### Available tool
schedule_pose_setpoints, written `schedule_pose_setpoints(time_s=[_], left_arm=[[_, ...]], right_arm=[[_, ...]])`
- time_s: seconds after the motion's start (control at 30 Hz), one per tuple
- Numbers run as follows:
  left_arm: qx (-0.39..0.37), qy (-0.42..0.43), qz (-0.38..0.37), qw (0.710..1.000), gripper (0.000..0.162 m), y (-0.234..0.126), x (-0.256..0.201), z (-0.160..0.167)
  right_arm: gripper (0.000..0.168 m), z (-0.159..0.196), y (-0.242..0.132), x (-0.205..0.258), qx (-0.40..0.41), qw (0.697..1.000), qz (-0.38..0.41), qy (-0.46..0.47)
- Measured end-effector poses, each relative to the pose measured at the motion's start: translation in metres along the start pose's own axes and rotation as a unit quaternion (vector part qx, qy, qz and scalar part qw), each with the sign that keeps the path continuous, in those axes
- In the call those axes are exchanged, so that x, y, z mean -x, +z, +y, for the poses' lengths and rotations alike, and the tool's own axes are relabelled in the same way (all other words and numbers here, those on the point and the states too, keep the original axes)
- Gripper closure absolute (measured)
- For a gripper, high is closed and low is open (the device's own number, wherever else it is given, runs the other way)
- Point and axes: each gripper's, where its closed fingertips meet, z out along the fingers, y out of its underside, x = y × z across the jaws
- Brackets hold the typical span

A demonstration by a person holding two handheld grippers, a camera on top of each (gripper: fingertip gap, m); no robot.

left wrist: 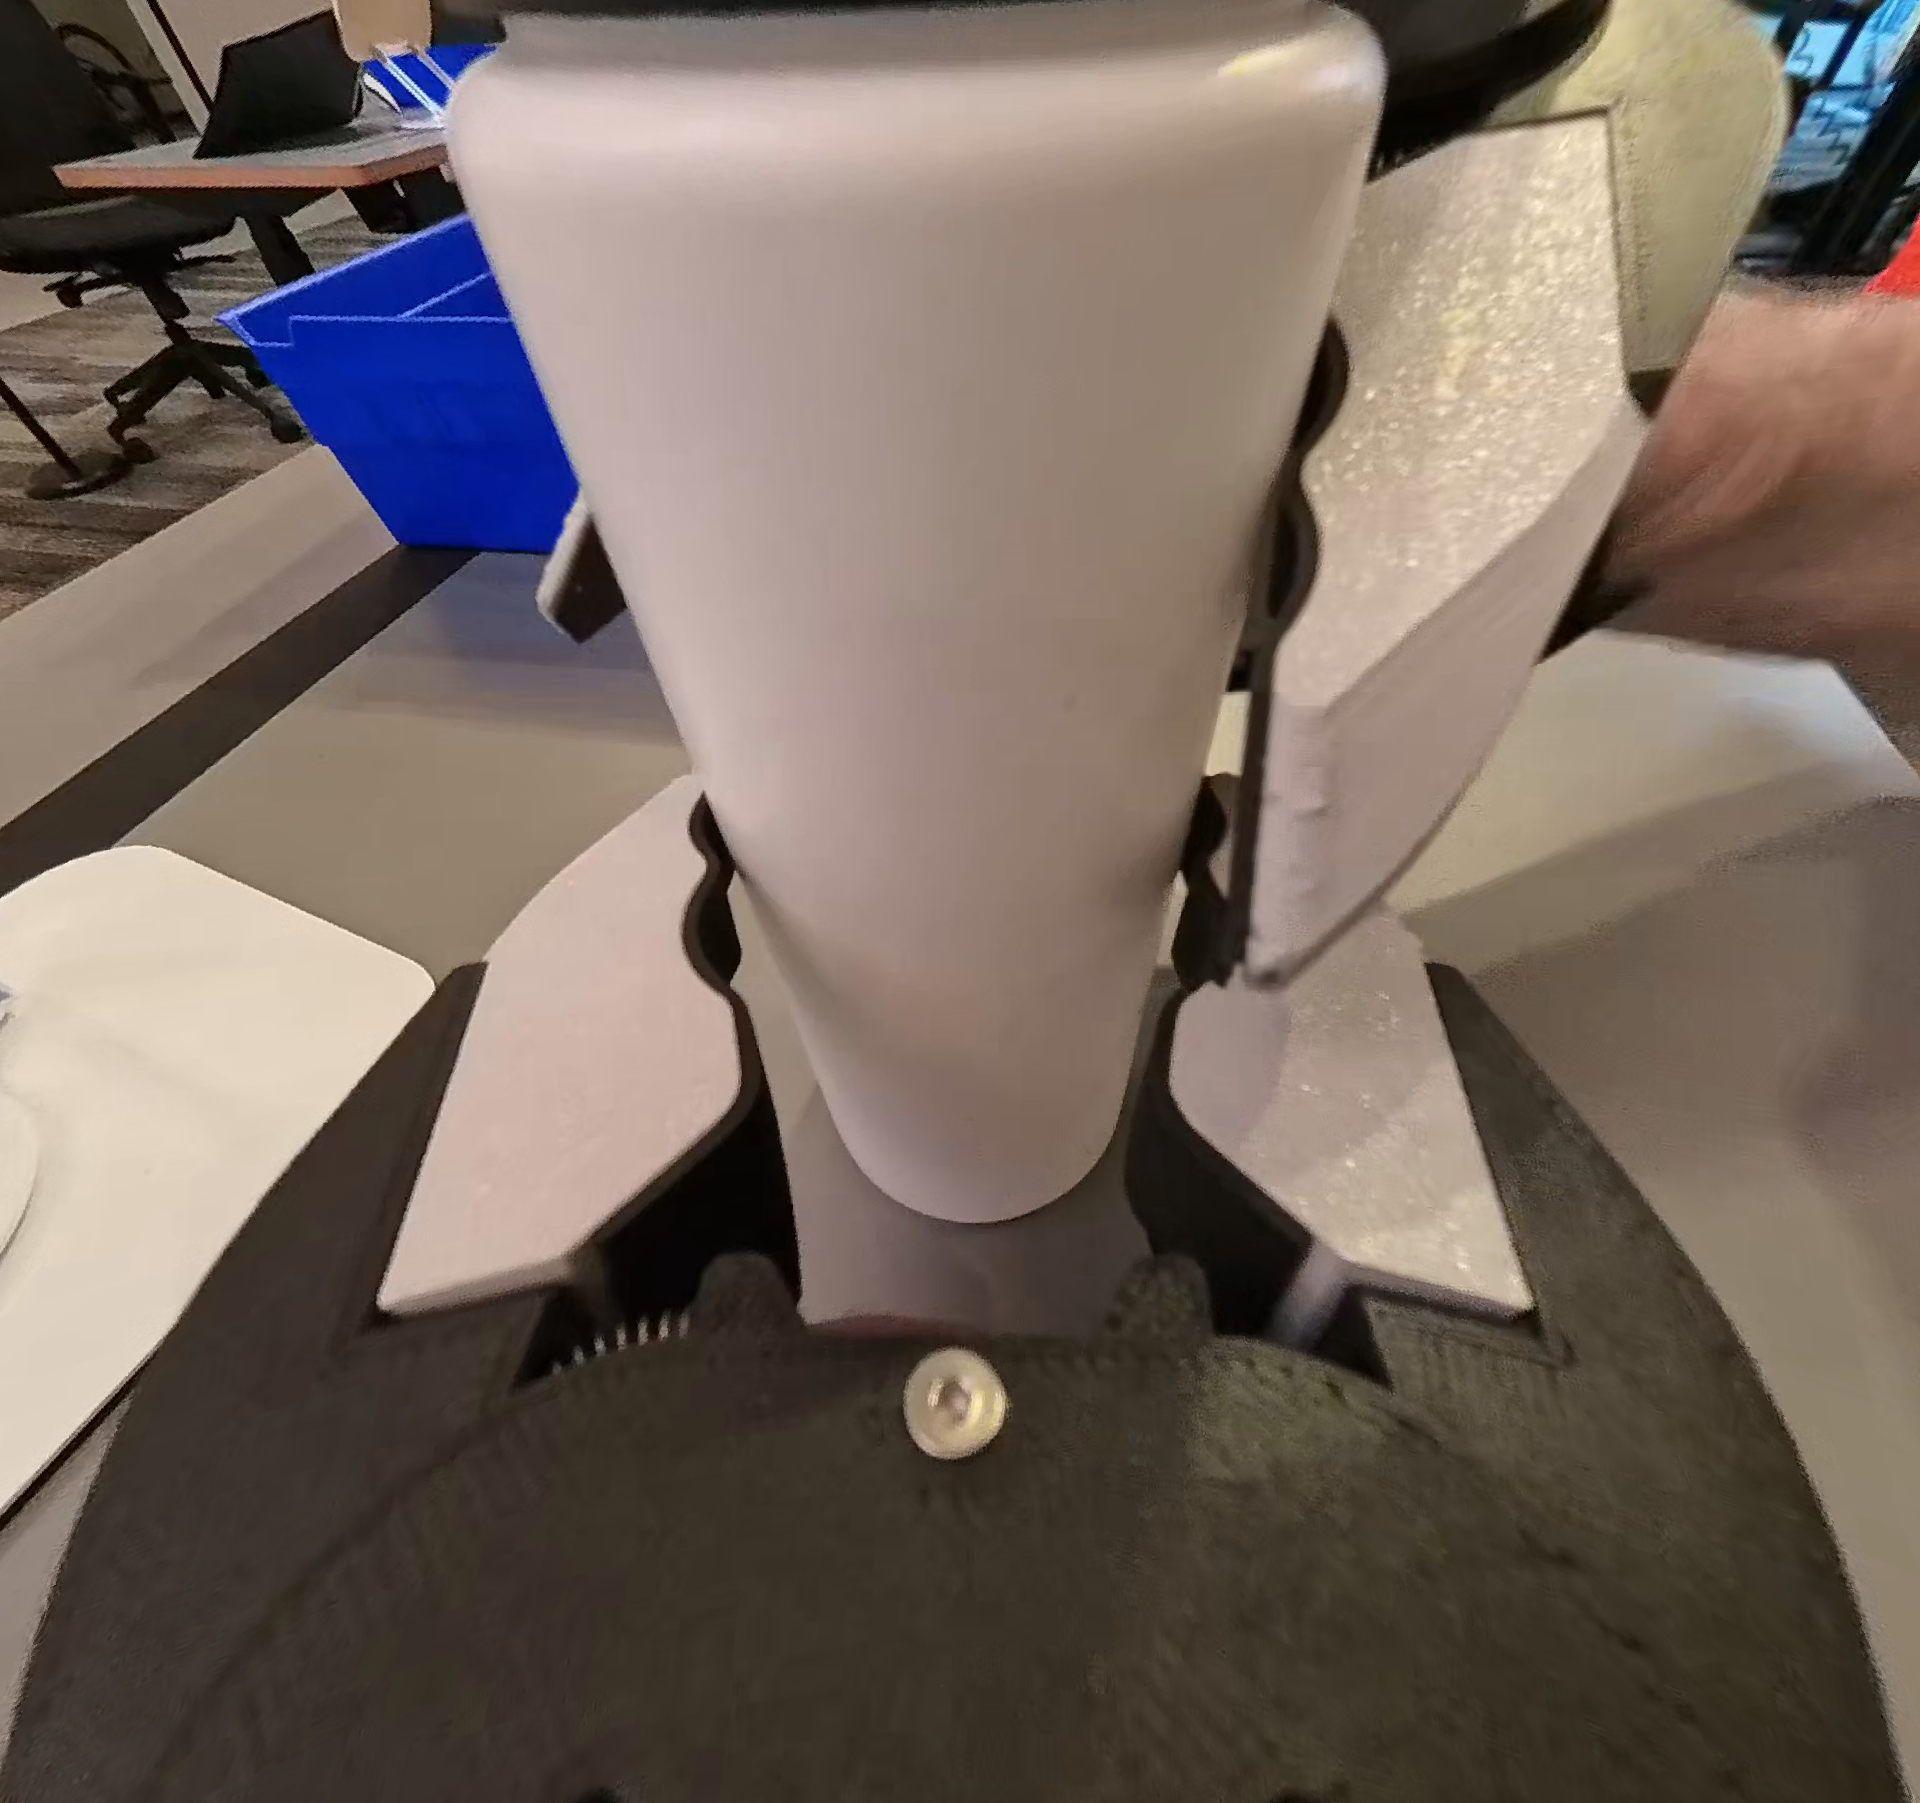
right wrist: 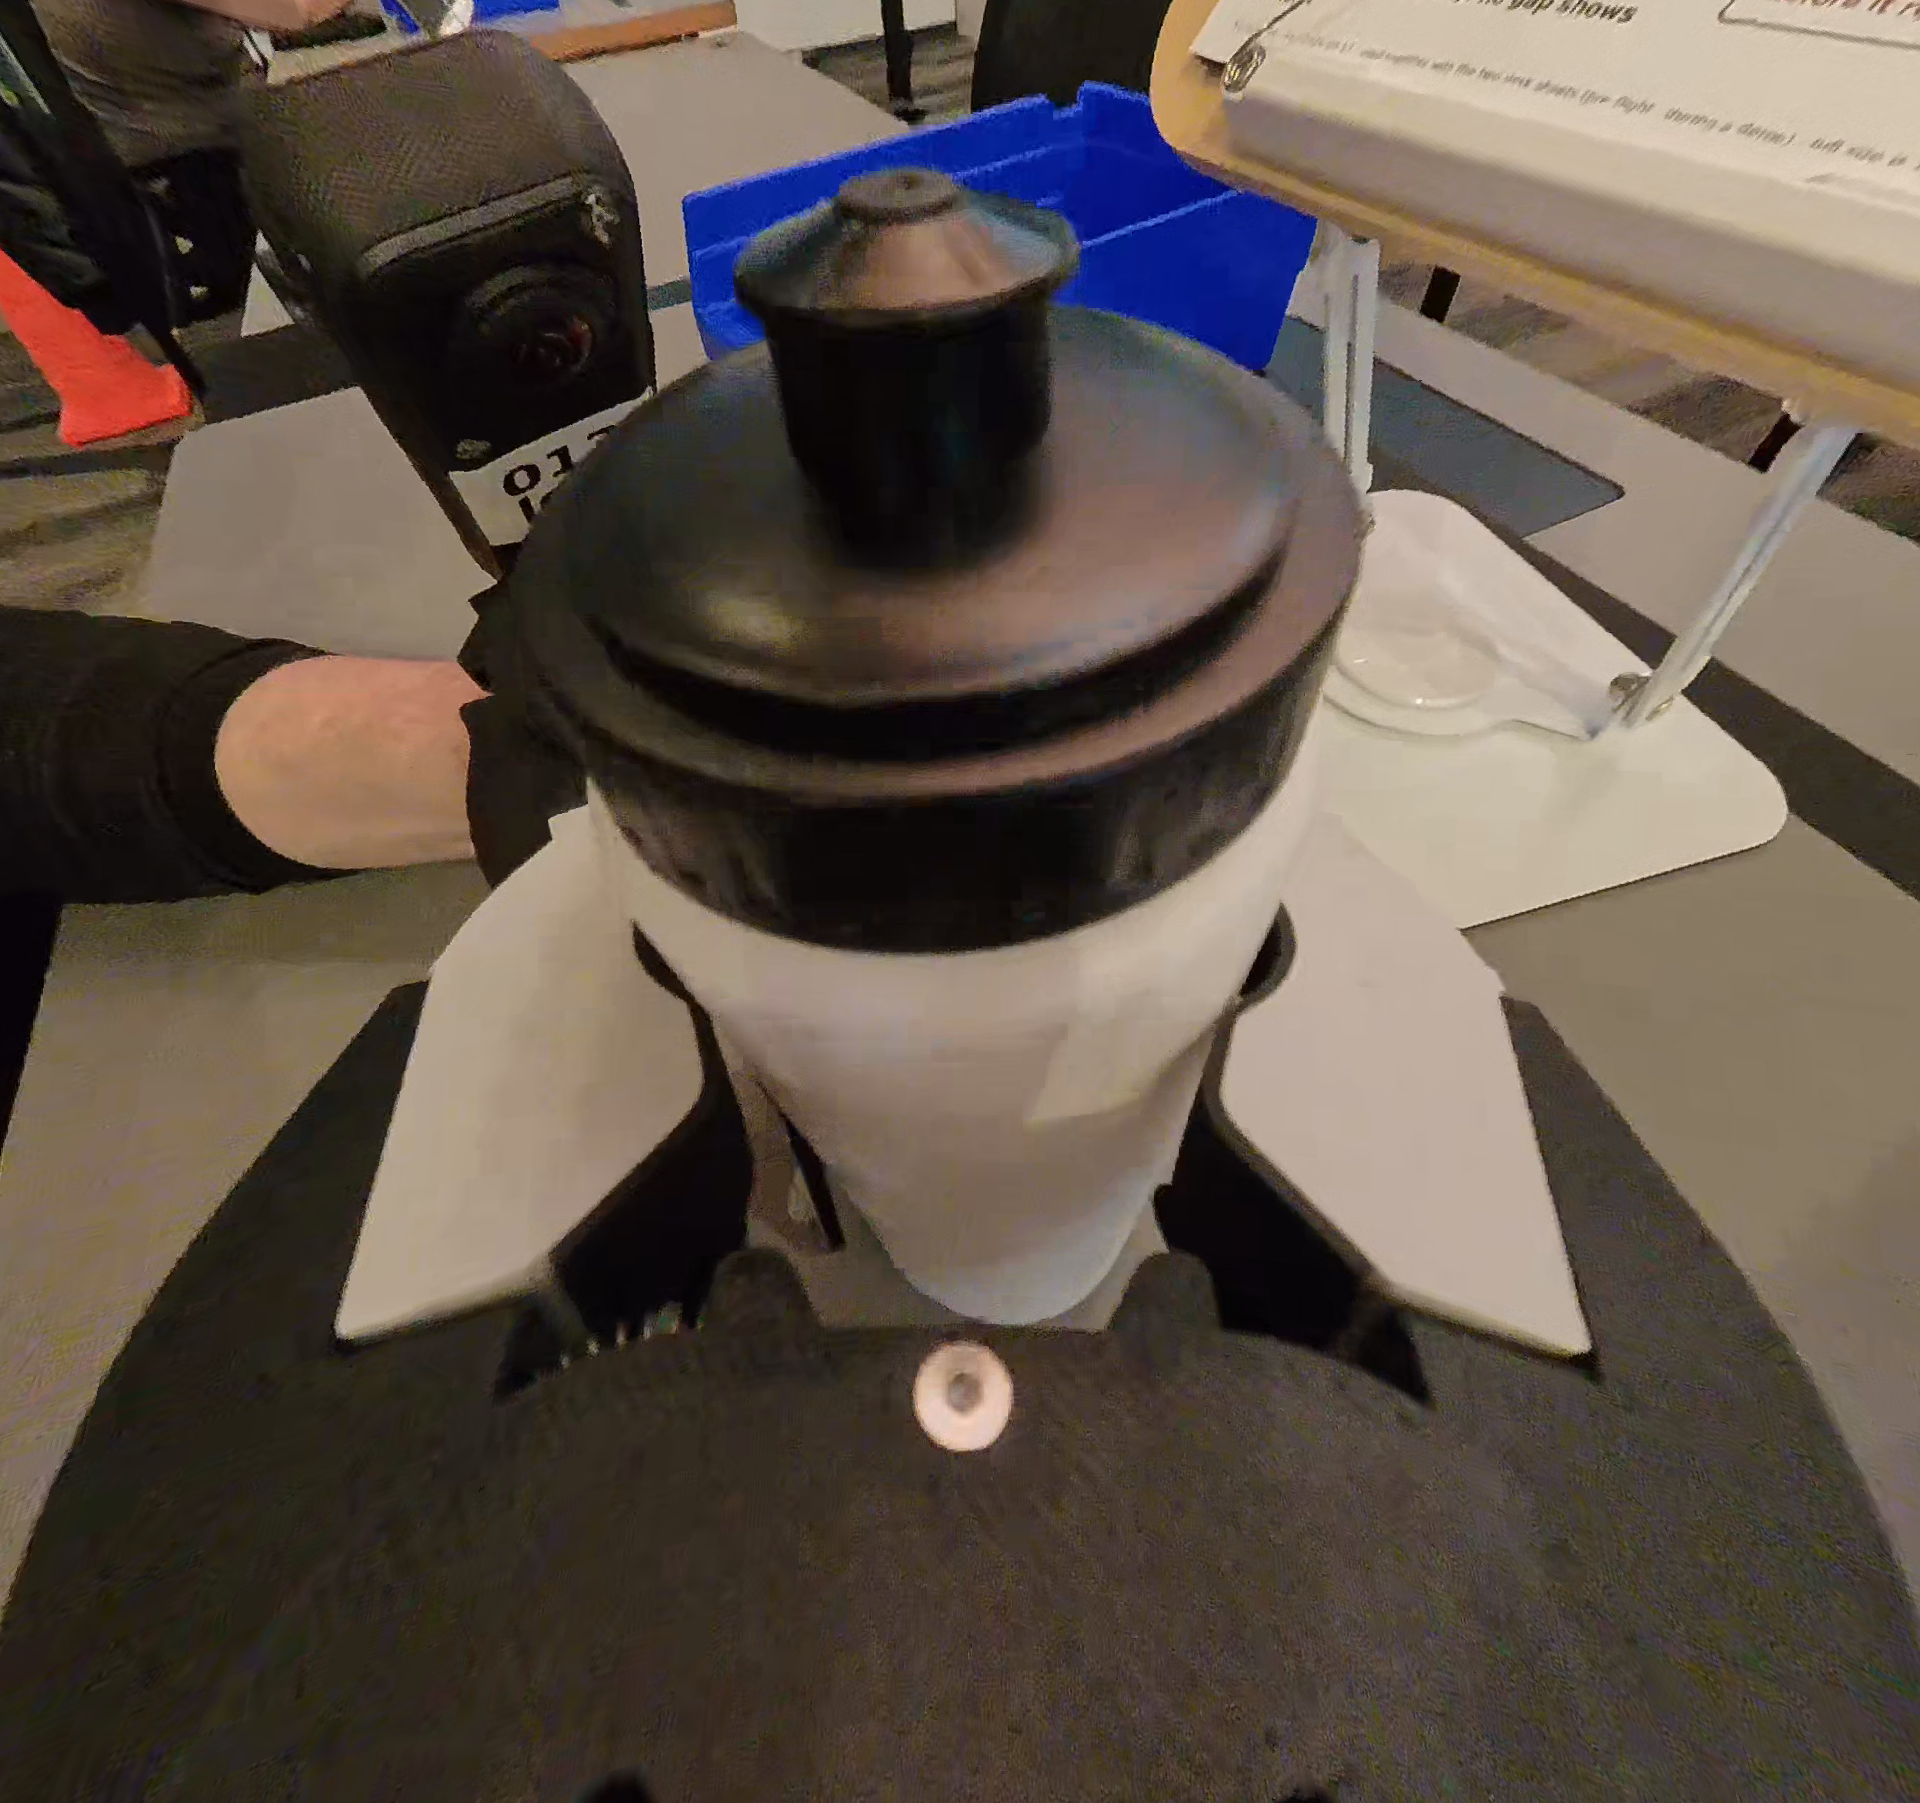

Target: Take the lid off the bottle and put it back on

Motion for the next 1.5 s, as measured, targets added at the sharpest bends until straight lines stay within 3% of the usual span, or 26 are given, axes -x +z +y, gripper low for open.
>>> schedule_pose_setpoints(time_s=[0.2,0.33,0.5,0.67,0.93,1.2,1.3,1.4,1.5], left_arm=[[-0.031,-0.011,0.021,0.999,0.081,-0.005,-0.006,-0.007],[-0.038,-0.025,-0.015,0.999,0.09,-0.009,0.012,0.001],[-0.047,-0.035,-0.027,0.998,0.108,-0.009,0.022,0.0],[-0.035,-0.031,-0.024,0.999,0.128,-0.005,0.021,0.003],[-0.038,-0.058,-0.016,0.997,0.128,-0.004,0.026,0.003],[-0.046,-0.062,-0.026,0.997,0.117,-0.005,0.03,0.001],[-0.049,-0.069,-0.024,0.996,0.115,-0.006,0.031,0.001],[-0.048,-0.073,-0.022,0.996,0.11,-0.005,0.032,0.001],[-0.046,-0.073,-0.023,0.996,0.109,-0.004,0.032,0.002]], right_arm=[[0.067,-0.008,-0.008,0.003,-0.017,1.0,-0.008,0.017],[0.067,-0.053,-0.064,-0.022,-0.045,0.997,0.038,0.051],[0.066,-0.094,-0.163,-0.112,0.007,0.981,0.179,0.073],[0.066,-0.054,-0.211,-0.221,0.112,0.942,0.264,0.176],[0.066,0.052,-0.19,-0.289,0.267,0.884,0.262,0.28],[0.07,0.105,-0.164,-0.312,0.333,0.844,0.227,0.354],[0.091,0.117,-0.154,-0.311,0.315,0.84,0.188,0.399],[0.085,0.11,-0.154,-0.311,0.28,0.85,0.187,0.405],[0.084,0.082,-0.159,-0.299,0.232,0.878,0.201,0.366]])
